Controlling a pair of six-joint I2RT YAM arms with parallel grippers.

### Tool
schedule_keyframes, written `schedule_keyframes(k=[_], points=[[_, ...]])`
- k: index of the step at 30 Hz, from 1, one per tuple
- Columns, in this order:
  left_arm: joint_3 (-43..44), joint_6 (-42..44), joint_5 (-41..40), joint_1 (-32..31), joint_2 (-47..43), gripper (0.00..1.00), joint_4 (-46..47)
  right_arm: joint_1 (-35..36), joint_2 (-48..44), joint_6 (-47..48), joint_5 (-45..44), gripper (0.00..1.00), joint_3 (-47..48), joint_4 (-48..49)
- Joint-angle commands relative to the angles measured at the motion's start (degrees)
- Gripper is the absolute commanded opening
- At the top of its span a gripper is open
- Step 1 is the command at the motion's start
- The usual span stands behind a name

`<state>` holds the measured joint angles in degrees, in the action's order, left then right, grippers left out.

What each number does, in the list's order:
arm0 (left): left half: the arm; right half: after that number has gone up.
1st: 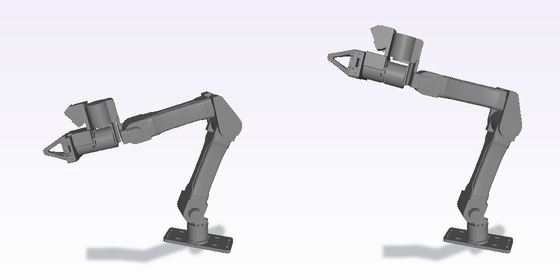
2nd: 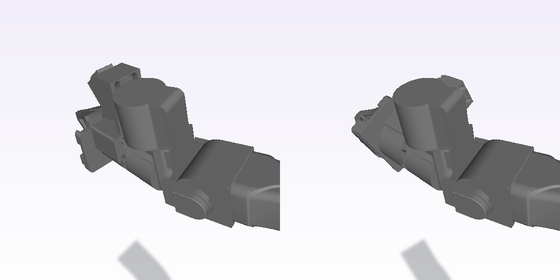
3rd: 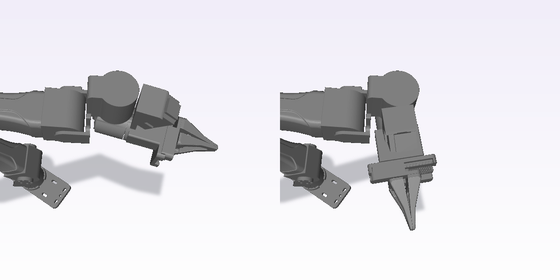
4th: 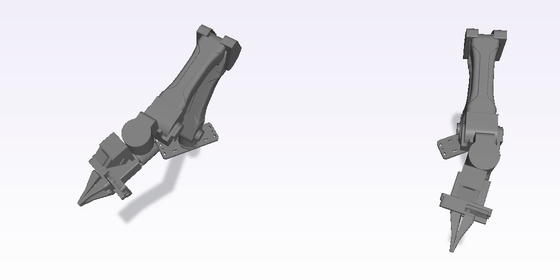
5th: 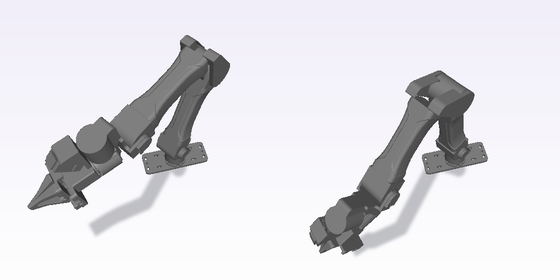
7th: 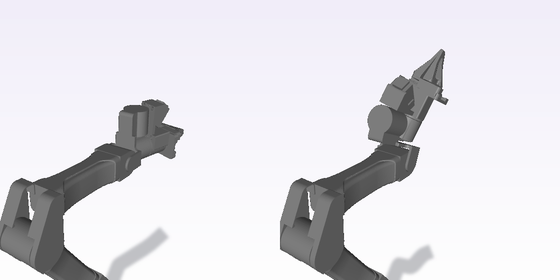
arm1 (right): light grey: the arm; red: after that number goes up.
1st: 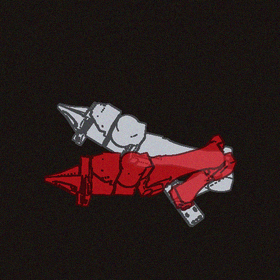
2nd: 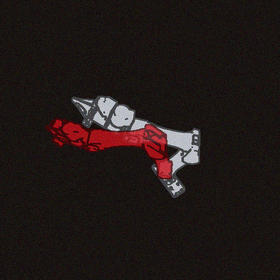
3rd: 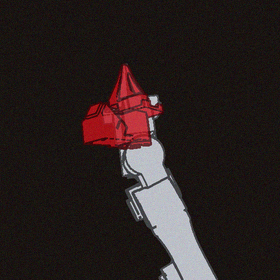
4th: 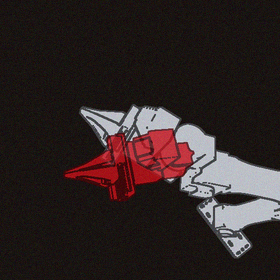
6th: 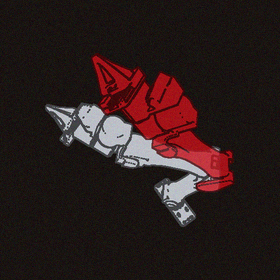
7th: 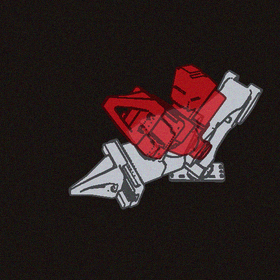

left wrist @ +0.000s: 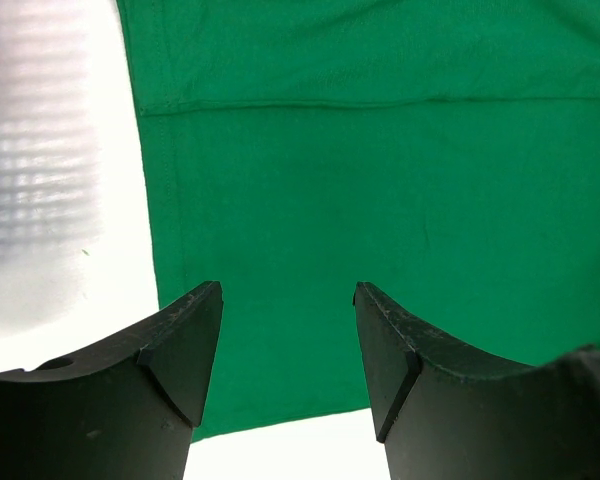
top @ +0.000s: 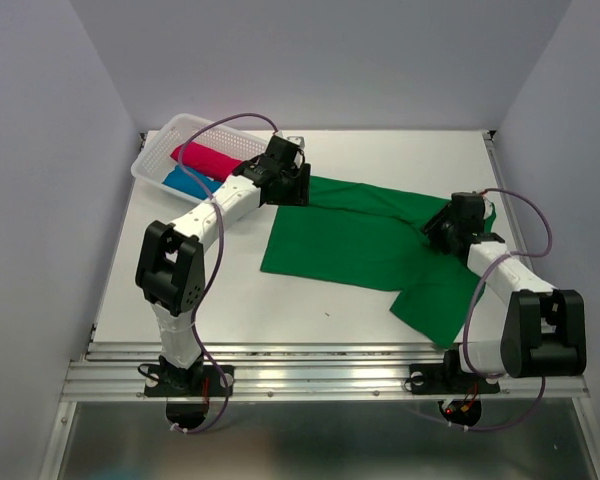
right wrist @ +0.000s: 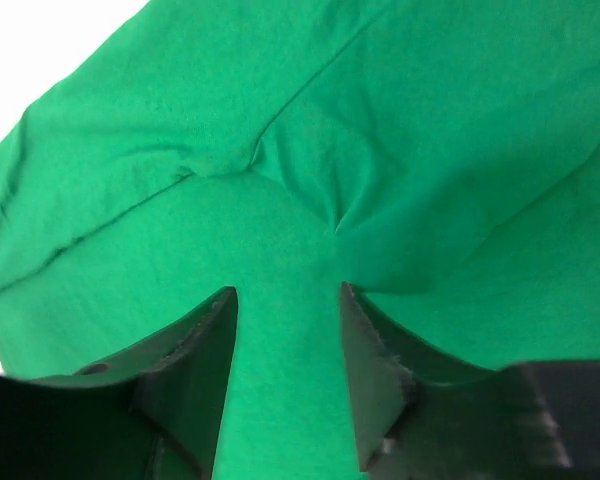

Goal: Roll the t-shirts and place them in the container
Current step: Fold the T-shirt at the center of the board.

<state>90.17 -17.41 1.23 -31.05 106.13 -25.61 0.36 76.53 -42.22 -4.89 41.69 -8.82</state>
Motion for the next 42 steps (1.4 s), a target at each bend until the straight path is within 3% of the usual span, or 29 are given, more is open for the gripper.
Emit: schedule_keyframes(k=[1, 6, 9, 15, 20, 34, 42], points=[[2.82, 1.06, -0.44, -0.24, -0.13, 0.66, -0.23, -0.27, -2.86, 2.23, -3.72, 0.54, 2.70, -4.62], [2.90, 1.24, -0.01, -0.33, 0.05, 0.66, -0.06, -1.50, -11.13, 3.37, -7.33, 0.57, -0.91, -5.32], [3.17, 1.33, 0.43, -0.33, 0.31, 0.66, 0.03, -5.89, -12.19, 3.02, -8.04, 0.56, -2.14, -7.26], [3.26, 1.50, 0.52, -0.42, 0.48, 0.66, 0.12, -10.03, -6.33, 6.18, -6.89, 0.37, -1.27, -12.26], [3.61, 1.24, 0.61, -0.59, 1.10, 0.66, 0.29, -10.03, -2.53, 12.24, -3.65, 0.33, 1.20, -13.77], [5.72, 0.62, -0.18, -1.30, 2.42, 0.66, -0.76, -2.74, 7.13, 14.44, -5.39, 0.36, 7.87, -12.27], [6.24, 0.45, -0.44, -1.47, 2.77, 0.66, -1.11, -2.12, 9.25, 14.88, -8.73, 0.38, 7.53, -9.38]])
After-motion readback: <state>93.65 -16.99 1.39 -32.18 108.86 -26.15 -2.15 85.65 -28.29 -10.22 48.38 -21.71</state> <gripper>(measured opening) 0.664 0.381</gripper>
